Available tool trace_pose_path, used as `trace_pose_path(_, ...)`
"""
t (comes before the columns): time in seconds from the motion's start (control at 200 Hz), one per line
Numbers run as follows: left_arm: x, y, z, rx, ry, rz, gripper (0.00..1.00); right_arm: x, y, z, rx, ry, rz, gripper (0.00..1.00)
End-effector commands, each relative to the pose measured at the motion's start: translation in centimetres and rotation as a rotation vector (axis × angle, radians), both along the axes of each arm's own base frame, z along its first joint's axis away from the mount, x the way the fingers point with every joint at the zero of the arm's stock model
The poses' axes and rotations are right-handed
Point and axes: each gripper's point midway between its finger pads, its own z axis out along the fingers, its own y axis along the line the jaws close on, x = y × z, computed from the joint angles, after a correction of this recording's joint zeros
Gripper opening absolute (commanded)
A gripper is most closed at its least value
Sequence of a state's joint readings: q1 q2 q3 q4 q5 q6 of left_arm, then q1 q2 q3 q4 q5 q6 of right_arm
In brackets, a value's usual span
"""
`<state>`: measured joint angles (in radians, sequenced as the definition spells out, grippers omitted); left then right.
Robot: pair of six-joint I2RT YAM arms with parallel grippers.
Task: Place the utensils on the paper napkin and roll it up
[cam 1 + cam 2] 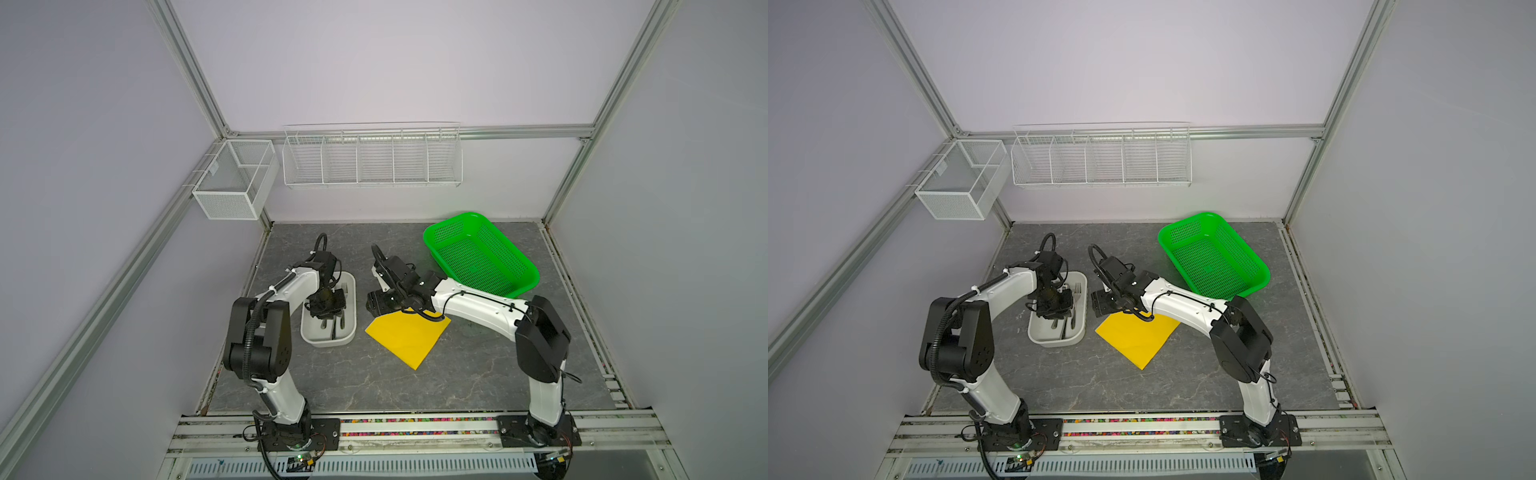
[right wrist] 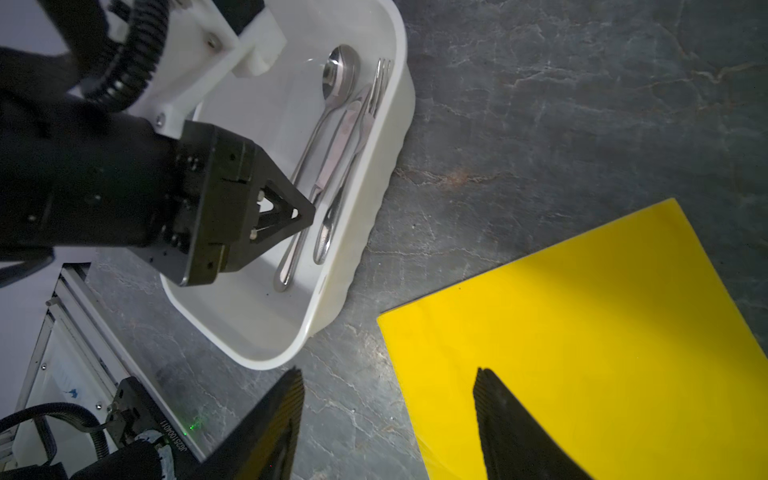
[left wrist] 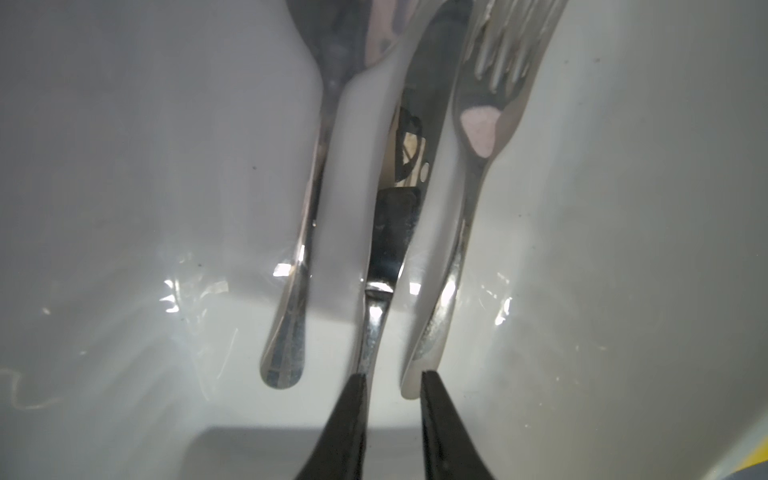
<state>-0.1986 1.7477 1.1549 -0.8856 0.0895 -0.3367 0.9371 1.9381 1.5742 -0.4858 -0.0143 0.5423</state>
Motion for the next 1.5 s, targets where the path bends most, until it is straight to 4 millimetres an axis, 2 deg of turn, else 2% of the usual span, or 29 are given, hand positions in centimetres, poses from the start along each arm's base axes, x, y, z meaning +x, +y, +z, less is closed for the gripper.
trace_pose_path(0.0,0.0,1.0,-0.3,0.055,-0.013,0.03,0.26,-0.3,-1.8,0.9,-0.013,-0.01,-0.027,0.69)
trace_pose_path(0.27,0.0,-0.4,-2.4,0.023,0.021,0.018,0.26,-0.9,-2.6,-0.3,-0.038,0.015,-0.034,0.7)
trace_pose_path(0.41,-0.6,0.1,-3.5,0.064,0.066,0.039,0.27,-1.1,-3.1,-0.5,-0.05,0.02,-0.037,0.7)
trace_pose_path(0.49,-0.6,-0.4,-4.1,0.056,0.077,0.061,0.26,-1.3,-3.4,-0.5,-0.052,0.021,-0.039,0.7)
trace_pose_path(0.72,-1.6,-2.6,-6.0,0.092,0.099,0.07,0.16,-1.5,-4.4,-0.6,-0.068,0.013,-0.047,0.71)
trace_pose_path(0.76,-1.7,-2.7,-6.2,0.096,0.1,0.081,0.12,-1.6,-4.6,-0.6,-0.072,0.011,-0.048,0.71)
trace_pose_path(0.88,-2.0,-2.0,-6.7,0.133,0.1,0.107,0.11,-1.6,-5.1,-0.6,-0.078,0.009,-0.052,0.71)
trace_pose_path(0.93,-2.1,-1.9,-6.8,0.138,0.096,0.114,0.12,-1.6,-5.3,-0.6,-0.08,0.009,-0.056,0.72)
trace_pose_path(0.99,-2.1,-2.0,-7.1,0.128,0.091,0.118,0.21,-1.6,-5.5,-0.6,-0.081,0.009,-0.059,0.72)
trace_pose_path(1.125,-2.5,-2.4,-8.2,0.096,0.098,0.123,0.21,-1.7,-5.7,-0.8,-0.084,0.016,-0.064,0.72)
trace_pose_path(1.365,-3.9,-2.6,-10.1,0.081,0.157,0.11,0.13,-1.7,-5.8,-0.9,-0.087,0.016,-0.071,0.72)
trace_pose_path(1.495,-3.9,-2.5,-10.1,0.091,0.161,0.096,0.05,-1.6,-5.9,-0.8,-0.086,0.015,-0.074,0.72)
